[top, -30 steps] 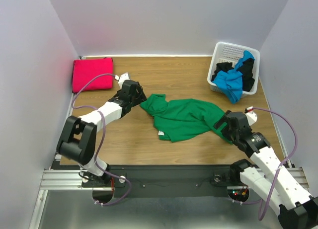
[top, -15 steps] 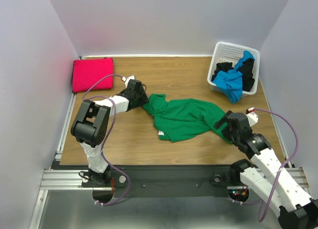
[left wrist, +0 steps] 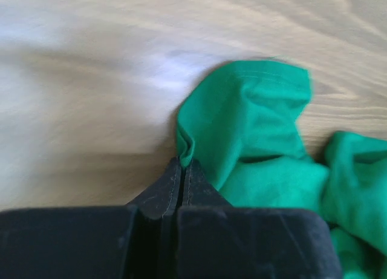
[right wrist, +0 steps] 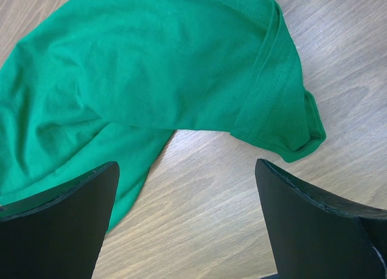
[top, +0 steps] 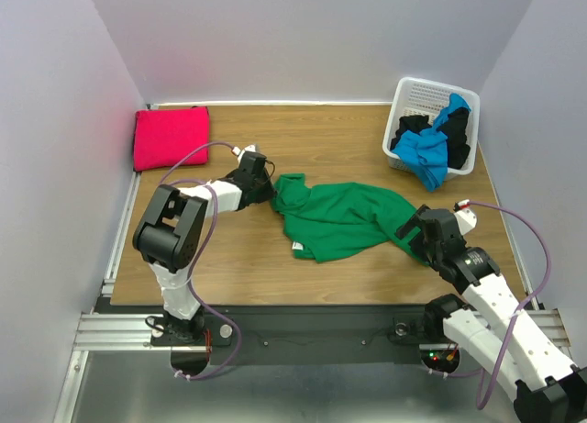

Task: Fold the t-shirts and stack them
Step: Flatten the tshirt out

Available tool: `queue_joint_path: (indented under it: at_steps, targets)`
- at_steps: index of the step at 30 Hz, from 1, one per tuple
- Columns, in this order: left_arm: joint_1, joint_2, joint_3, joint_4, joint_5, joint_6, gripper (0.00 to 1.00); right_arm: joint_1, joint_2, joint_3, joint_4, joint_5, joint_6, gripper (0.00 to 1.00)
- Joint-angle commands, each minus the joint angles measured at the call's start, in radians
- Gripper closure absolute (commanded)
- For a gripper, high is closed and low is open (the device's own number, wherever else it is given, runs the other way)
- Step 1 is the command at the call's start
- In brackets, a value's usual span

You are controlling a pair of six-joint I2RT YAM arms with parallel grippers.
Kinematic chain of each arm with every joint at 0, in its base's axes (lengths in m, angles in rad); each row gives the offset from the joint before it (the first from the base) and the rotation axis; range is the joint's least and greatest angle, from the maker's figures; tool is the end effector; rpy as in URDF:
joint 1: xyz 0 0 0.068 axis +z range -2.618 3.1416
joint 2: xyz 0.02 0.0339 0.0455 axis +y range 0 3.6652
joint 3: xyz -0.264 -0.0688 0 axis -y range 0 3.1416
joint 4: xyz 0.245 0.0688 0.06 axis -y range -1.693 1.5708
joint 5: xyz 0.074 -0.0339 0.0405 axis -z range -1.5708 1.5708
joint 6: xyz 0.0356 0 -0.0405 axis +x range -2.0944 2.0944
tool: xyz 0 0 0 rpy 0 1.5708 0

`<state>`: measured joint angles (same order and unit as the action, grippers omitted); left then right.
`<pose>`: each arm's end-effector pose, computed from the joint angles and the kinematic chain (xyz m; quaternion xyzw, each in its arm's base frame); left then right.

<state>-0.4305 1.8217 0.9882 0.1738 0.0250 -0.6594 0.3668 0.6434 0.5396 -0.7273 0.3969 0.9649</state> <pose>0.3461 -0.1599 0.1610 -0.0971 0.8927 -0.2376 0.3704 0.1269 0.0340 0.2273 0.3374 0.8525 0.0744 0.3922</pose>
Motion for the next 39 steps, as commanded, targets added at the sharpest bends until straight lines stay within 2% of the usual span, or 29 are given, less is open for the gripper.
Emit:
queue_joint_path:
  at_steps: [1,2,5,8,11,15,17,20,23,26,29,32,39]
  targets:
    - [-0.002,-0.165,-0.048,-0.129,-0.17,0.011,1.0,-0.003,0.007,0.005,0.009,0.026,0.008,0.0]
    - [0.002,-0.203,-0.071,-0.17,-0.253,0.003,1.0,-0.003,0.013,0.003,0.011,0.023,0.006,0.0]
    - [0.022,-0.37,-0.143,-0.237,-0.362,-0.019,1.0,-0.005,0.056,0.01,0.012,-0.001,-0.017,0.0]
    - [0.088,-0.574,-0.231,-0.272,-0.396,-0.039,1.0,-0.003,0.119,0.013,0.043,-0.071,-0.081,0.01]
    - [0.124,-0.677,-0.307,-0.309,-0.436,-0.065,1.0,-0.003,0.179,0.004,0.061,-0.084,-0.083,0.02]
    - [0.183,-0.815,-0.338,-0.381,-0.499,-0.098,1.0,-0.002,0.18,-0.007,0.085,-0.102,-0.072,0.02]
    - [0.187,-0.835,-0.339,-0.392,-0.519,-0.111,1.0,-0.003,0.161,-0.007,0.088,-0.095,-0.066,0.02]
    - [0.19,-0.834,-0.327,-0.375,-0.473,-0.095,1.0,-0.003,0.13,-0.016,0.12,-0.102,-0.074,0.05]
    - [0.19,-0.817,-0.313,-0.381,-0.464,-0.095,1.0,-0.003,0.156,-0.021,0.186,-0.138,-0.097,0.08]
    - [0.19,-0.814,-0.319,-0.378,-0.462,-0.098,1.0,-0.003,0.231,-0.024,0.271,-0.21,-0.127,0.11]
    - [0.19,-0.815,-0.322,-0.376,-0.458,-0.098,1.0,-0.003,0.307,-0.027,0.348,-0.245,-0.134,0.19]
    - [0.191,-0.82,-0.324,-0.378,-0.453,-0.098,1.0,-0.003,0.366,-0.033,0.403,-0.233,-0.13,0.31]
    - [0.191,-0.815,-0.326,-0.372,-0.439,-0.1,1.0,-0.003,0.469,-0.075,0.542,-0.214,-0.13,0.37]
